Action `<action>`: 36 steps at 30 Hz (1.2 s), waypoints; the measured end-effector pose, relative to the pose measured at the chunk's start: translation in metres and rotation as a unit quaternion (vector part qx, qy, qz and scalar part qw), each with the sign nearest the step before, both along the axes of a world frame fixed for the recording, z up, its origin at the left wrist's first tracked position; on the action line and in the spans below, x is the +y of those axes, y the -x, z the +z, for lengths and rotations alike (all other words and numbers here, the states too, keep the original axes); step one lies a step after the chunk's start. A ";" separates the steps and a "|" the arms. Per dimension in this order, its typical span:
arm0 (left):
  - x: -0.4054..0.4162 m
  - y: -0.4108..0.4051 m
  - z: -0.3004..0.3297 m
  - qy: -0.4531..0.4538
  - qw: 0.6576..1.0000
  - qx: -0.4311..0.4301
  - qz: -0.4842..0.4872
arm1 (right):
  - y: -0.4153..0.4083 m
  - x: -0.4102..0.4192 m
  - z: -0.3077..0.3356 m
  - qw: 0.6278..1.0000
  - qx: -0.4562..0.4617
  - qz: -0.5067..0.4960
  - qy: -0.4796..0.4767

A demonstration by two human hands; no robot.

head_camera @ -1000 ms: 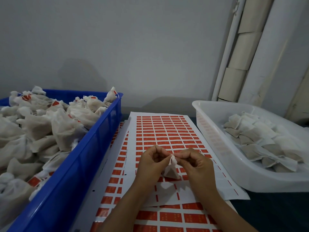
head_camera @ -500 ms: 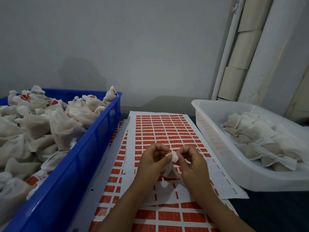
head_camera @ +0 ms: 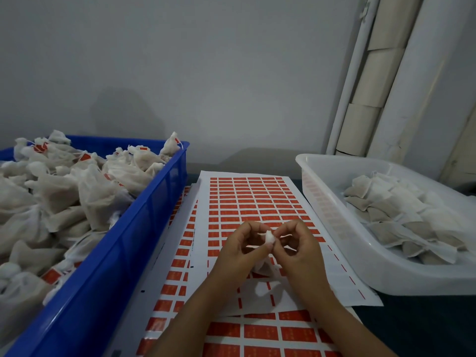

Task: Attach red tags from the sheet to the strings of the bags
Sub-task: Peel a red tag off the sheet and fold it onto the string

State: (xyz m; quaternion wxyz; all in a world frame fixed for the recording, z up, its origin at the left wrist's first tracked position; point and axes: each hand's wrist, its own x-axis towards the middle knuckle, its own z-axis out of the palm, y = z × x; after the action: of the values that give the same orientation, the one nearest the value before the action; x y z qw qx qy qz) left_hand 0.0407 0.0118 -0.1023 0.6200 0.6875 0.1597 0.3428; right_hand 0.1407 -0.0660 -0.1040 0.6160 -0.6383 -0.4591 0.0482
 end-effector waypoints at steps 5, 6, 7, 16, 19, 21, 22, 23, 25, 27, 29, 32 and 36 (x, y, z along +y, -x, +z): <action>0.000 -0.003 -0.003 -0.005 0.999 0.014 0.044 | 0.001 0.002 0.000 0.998 0.052 0.018 0.001; 0.000 -0.003 -0.003 -0.001 0.999 0.014 0.043 | 0.001 0.002 0.001 0.998 0.066 0.024 0.001; 0.000 -0.003 -0.003 0.004 0.999 0.013 0.040 | 0.001 0.002 0.001 0.996 0.080 0.029 0.002; -0.002 -0.001 0.001 0.084 0.996 0.006 0.033 | -0.002 0.002 0.000 0.973 0.219 0.074 0.017; -0.001 0.000 0.002 0.092 0.995 -0.002 0.038 | -0.003 0.003 0.000 0.962 0.259 0.080 0.017; 0.000 0.000 0.002 0.094 0.995 -0.001 0.046 | -0.002 0.004 -0.001 0.967 0.244 0.067 0.029; 0.001 0.001 0.001 0.094 0.994 -0.002 0.049 | -0.001 0.004 -0.001 0.974 0.217 0.056 0.041; 0.001 0.001 0.001 0.095 0.994 -0.003 0.050 | -0.001 0.004 -0.001 0.979 0.193 0.047 0.050; 0.001 0.001 0.000 0.100 0.994 -0.005 0.045 | -0.001 0.004 -0.002 0.984 0.167 0.036 0.059; 0.000 0.001 0.000 0.104 0.994 -0.003 0.043 | -0.002 0.004 -0.002 0.984 0.166 0.034 0.061; 0.000 0.000 0.000 0.108 0.993 -0.003 0.050 | -0.002 0.004 -0.002 0.978 0.198 0.044 0.056; 0.001 -0.001 -0.001 0.131 0.989 -0.007 0.070 | -0.001 0.004 -0.002 0.960 0.267 0.070 0.046; 0.003 -0.001 -0.002 0.118 0.989 0.007 0.085 | -0.001 0.004 -0.003 0.942 0.322 0.086 0.028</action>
State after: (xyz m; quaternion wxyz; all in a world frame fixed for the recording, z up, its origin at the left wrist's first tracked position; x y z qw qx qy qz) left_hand 0.0421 0.0152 -0.1039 0.6643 0.5957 0.2617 0.3678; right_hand 0.1420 -0.0624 -0.1066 0.7061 -0.5637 -0.2881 0.3171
